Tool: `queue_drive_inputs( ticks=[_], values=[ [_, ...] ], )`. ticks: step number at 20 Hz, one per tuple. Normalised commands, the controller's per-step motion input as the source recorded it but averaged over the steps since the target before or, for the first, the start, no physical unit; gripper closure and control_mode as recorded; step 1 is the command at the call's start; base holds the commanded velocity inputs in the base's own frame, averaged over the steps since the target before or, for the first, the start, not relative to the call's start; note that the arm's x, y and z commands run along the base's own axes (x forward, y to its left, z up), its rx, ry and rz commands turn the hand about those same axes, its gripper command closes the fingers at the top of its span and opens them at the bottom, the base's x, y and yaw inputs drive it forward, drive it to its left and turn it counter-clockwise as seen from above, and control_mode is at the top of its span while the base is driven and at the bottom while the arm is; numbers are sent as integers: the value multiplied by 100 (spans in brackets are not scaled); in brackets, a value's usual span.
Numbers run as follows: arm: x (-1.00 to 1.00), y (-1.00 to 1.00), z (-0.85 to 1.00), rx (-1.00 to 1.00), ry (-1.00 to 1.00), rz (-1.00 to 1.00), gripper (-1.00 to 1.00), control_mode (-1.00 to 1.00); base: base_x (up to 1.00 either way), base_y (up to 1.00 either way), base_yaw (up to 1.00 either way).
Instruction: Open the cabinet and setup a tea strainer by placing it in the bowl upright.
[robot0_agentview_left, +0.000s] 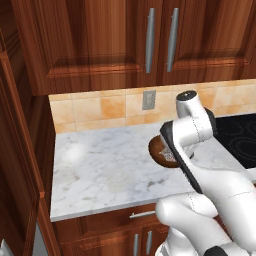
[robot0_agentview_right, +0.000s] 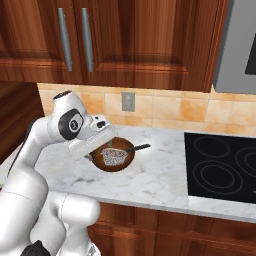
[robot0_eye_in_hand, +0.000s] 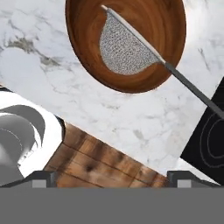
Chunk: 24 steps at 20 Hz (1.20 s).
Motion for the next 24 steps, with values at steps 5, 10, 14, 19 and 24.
queue_drive_inputs(
  ticks=[5, 10, 14, 19, 24],
  values=[
    [13, -41, -3, 18, 2, -21, -100, -100, 0, 0, 0],
    [0, -27, -23, 9, -8, -10, -100, -100, 0, 0, 0],
    [6, -11, 0, 0, -3, -7, -100, -100, 0, 0, 0],
    [16, -9, 0, 0, 0, -5, -100, -100, 0, 0, 0],
    [20, -3, 0, -1, -3, 0, -100, -100, 0, 0, 0]
  ],
)
